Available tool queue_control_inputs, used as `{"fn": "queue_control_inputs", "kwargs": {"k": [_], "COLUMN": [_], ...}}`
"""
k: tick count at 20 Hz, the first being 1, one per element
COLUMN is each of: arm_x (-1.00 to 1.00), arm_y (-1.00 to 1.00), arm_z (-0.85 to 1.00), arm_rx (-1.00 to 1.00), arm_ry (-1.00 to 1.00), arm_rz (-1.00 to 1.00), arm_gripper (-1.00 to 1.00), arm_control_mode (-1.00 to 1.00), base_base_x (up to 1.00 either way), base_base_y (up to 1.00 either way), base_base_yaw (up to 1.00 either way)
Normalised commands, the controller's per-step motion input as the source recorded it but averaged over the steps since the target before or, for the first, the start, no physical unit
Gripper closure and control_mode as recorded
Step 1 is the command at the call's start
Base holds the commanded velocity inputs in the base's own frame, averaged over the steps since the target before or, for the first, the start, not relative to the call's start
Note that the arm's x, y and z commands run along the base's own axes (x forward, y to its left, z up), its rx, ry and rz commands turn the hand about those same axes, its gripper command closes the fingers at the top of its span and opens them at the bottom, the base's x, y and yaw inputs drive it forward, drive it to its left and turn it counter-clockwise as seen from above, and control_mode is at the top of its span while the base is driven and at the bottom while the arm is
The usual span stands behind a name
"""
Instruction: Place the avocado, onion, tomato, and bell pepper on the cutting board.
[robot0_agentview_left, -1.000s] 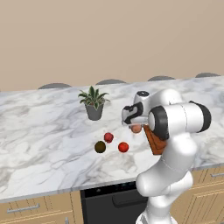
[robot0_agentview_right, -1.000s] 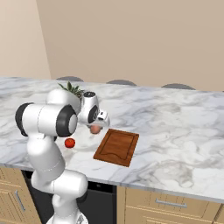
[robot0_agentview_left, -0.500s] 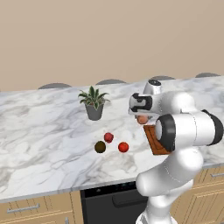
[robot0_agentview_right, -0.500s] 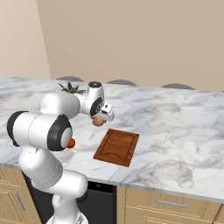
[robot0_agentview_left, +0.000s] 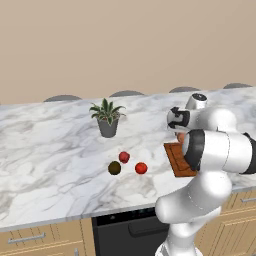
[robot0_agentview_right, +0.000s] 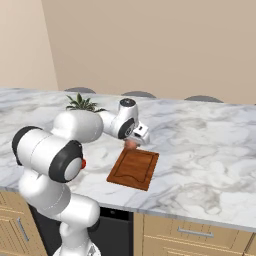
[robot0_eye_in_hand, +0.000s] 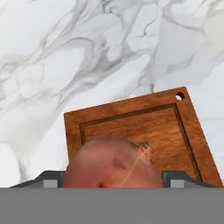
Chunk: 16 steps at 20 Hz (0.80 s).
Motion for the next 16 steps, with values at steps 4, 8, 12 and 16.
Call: {"fn": "queue_control_inputs", "kwargs": {"k": [4, 8, 12, 16], "arm_x": [-0.02, 0.0, 0.0, -0.16], "arm_y": [-0.93, -0.4, 0.0, 0.0], "arm_z": [-0.16, -0.09, -0.01, -0.12], "arm_rx": [0.0, 0.0, 0.0, 0.0], "arm_ry": [0.0, -0.02, 0.0, 0.0], "arm_rz": [-0.12, -0.05, 0.0, 0.0], "arm_gripper": [1.0, 1.0, 1.0, 1.0], "arm_control_mode": [-1.0, -1.0, -1.0, -1.0], "base_base_x": [0.0, 0.0, 0.0, 0.0], "base_base_y": [0.0, 0.0, 0.0, 0.0], "base_base_yaw": [0.0, 0.0, 0.0, 0.0]}}
